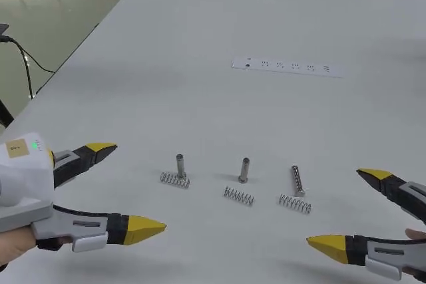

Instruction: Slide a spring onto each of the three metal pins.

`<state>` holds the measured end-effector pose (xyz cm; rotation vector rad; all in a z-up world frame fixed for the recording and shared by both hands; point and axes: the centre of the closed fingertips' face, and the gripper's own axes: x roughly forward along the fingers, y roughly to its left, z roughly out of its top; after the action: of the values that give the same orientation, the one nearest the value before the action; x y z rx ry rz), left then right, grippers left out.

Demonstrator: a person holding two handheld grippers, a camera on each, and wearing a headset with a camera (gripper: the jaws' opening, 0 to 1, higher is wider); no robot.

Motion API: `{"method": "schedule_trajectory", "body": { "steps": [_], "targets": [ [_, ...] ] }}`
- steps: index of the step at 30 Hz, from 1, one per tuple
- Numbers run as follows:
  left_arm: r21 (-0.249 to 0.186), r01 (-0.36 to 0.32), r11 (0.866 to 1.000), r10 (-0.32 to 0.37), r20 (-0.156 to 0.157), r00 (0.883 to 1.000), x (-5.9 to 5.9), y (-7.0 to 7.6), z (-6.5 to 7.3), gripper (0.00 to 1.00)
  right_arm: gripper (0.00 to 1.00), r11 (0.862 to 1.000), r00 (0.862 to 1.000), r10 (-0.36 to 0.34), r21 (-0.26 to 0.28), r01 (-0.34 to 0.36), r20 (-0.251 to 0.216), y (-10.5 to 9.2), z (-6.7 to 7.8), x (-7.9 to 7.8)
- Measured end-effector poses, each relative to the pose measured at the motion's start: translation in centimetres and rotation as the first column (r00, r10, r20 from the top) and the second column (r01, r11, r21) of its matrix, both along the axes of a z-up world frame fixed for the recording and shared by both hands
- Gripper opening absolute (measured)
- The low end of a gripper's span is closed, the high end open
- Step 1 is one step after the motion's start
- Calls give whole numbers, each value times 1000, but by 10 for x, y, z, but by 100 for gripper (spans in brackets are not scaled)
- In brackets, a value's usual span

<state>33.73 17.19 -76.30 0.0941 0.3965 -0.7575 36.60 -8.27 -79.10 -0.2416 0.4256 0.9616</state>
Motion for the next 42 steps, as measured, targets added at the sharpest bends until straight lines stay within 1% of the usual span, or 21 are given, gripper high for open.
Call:
{"method": "schedule_trajectory", "body": {
  "steps": [4, 9, 16, 18, 20, 21, 22, 23, 24, 26, 28, 30, 42],
  "targets": [
    [-3, 5, 1000, -5, 7, 1000, 0, -2, 4, 98, 92, 1000, 1000, 2, 2, -2, 5, 1, 1, 1],
    [2, 10, 1000, -10, 7, 1000, 2, -2, 3, 98, 91, 1000, 1000, 4, 5, -4, 3, 3, 1, 2],
    [3, 13, 1000, -13, 9, 1000, 3, -1, 5, 98, 90, 1000, 1000, 5, 3, -5, 13, 2, 3, 4],
    [1, 13, 1000, -13, 14, 1000, 4, -1, 6, 98, 90, 1000, 1000, 4, 5, -4, 11, 2, 3, 4],
    [-3, 13, 1000, -13, 12, 1000, 4, -2, 6, 98, 91, 1000, 1000, -1, 7, 1, 10, 2, 3, 4],
    [-3, 12, 1000, -12, 13, 1000, 4, -2, 6, 98, 94, 1000, 1000, -10, 4, 10, 20, 1, 3, 5],
    [-3, 13, 1000, -13, 13, 1000, 4, -2, 6, 98, 97, 1000, 1000, -13, 8, 13, 20, 1, 3, 6],
    [-3, 13, 1000, -13, 13, 1000, 5, -2, 6, 98, 98, 1000, 1000, -16, 13, 16, 19, 0, 3, 6],
    [-3, 13, 1000, -13, 13, 1000, 5, -3, 6, 98, 98, 1000, 1000, -19, 15, 19, 12, 0, 3, 5],
    [-1, 15, 1000, -15, 13, 1000, 5, -3, 6, 98, 99, 1000, 1000, -21, 12, 20, 15, -1, 2, 5],
    [-5, 14, 1000, -14, 13, 1000, 5, -3, 6, 98, 99, 1000, 1000, -21, 10, 21, 8, -2, 1, 4],
    [-5, 13, 1000, -13, 13, 1000, 6, -3, 6, 98, 99, 1000, 1000, -25, 0, 25, -9, -4, -2, 2],
    [-3, 9, 1000, -9, 7, 1000, 7, 0, 3, 98, 99, 1000, 999, -30, -6, 30, -21, -8, -5, -2]
  ]
}}
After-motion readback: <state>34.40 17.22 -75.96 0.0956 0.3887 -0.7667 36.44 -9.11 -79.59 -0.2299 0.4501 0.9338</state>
